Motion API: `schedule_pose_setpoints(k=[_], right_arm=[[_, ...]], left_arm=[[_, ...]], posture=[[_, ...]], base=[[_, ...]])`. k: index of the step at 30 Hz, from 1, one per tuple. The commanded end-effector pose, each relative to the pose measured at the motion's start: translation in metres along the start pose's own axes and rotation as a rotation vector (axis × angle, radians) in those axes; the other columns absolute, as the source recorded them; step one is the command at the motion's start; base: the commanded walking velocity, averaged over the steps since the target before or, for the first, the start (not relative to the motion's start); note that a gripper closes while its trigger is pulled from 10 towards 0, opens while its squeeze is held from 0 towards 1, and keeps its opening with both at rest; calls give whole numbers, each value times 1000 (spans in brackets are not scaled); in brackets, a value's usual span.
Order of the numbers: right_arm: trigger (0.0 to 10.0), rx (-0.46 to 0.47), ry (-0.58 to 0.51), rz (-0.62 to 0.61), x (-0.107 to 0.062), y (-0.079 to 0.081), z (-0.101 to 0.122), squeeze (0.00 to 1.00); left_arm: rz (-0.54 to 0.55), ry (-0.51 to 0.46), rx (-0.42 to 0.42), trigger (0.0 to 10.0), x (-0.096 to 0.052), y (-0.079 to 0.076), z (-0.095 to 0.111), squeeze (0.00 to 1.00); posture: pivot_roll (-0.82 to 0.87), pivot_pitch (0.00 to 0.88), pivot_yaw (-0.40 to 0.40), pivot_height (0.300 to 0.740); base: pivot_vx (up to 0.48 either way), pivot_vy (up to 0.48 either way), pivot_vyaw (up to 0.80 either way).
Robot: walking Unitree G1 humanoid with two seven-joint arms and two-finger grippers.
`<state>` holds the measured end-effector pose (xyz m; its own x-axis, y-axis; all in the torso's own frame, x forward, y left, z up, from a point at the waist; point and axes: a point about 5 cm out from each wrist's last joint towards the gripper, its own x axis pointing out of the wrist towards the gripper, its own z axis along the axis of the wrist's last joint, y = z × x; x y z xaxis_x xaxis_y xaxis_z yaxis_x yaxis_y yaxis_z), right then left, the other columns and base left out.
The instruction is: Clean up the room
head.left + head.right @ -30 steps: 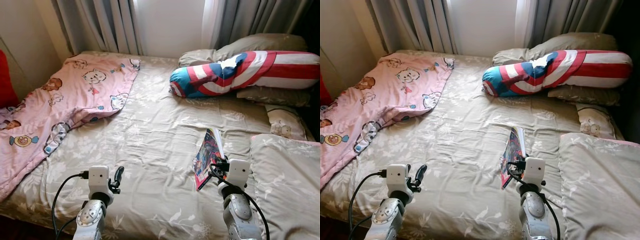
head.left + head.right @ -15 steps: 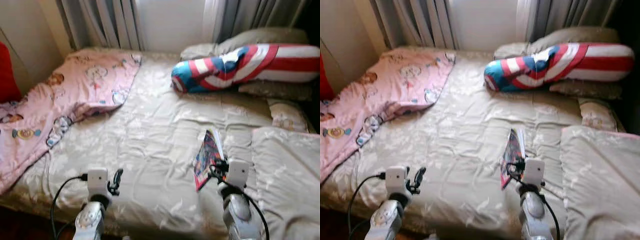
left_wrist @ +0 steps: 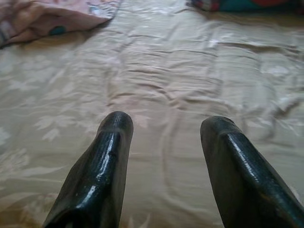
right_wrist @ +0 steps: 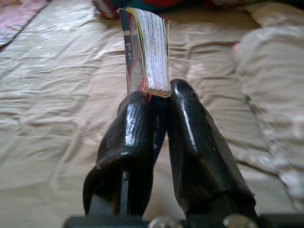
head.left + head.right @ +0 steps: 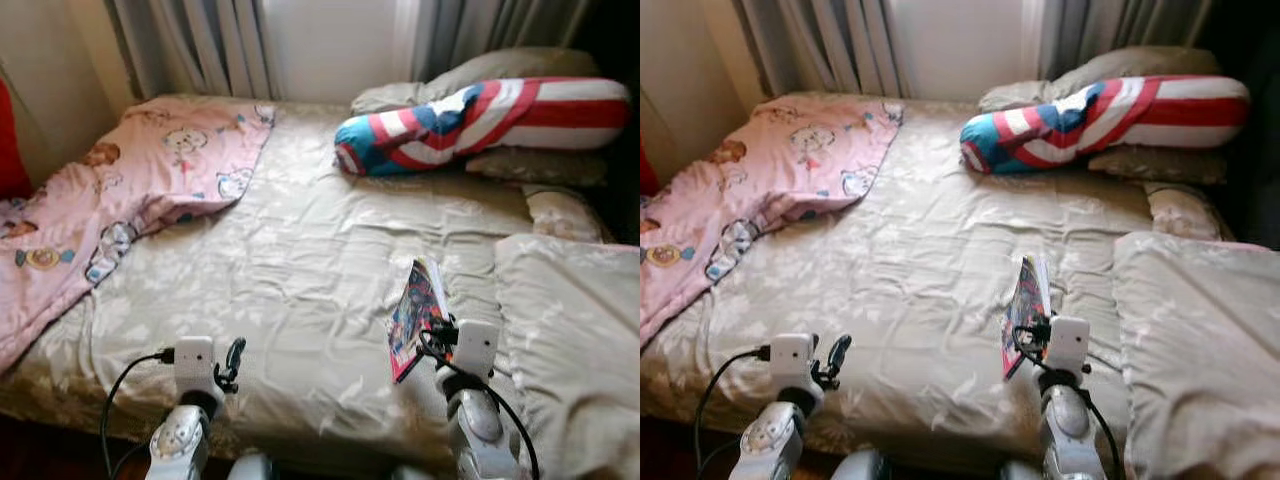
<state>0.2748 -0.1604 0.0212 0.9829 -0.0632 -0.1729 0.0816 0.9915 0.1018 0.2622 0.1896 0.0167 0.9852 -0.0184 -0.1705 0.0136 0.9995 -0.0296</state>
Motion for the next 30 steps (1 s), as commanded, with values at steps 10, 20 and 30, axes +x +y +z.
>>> schedule_pose_setpoints(k=[10, 20, 30], right_arm=[[10000, 25, -64, 12, 5, 4, 13, 0], [10000, 56, -99, 44, 10, 9, 21, 0], [10000, 56, -139, 51, 11, 9, 28, 0]], left_arm=[[10, -8, -13, 10000, 1, 4, 4, 0], [15, -2, -11, 10000, 1, 9, 4, 0], [-4, -10, -1, 10000, -2, 8, 3, 0]], posture=[[-6, 119, 21, 657], [-2, 118, 33, 657], [5, 93, 41, 657]], base=[[0, 0, 0], [0, 0, 0], [0, 0, 0]])
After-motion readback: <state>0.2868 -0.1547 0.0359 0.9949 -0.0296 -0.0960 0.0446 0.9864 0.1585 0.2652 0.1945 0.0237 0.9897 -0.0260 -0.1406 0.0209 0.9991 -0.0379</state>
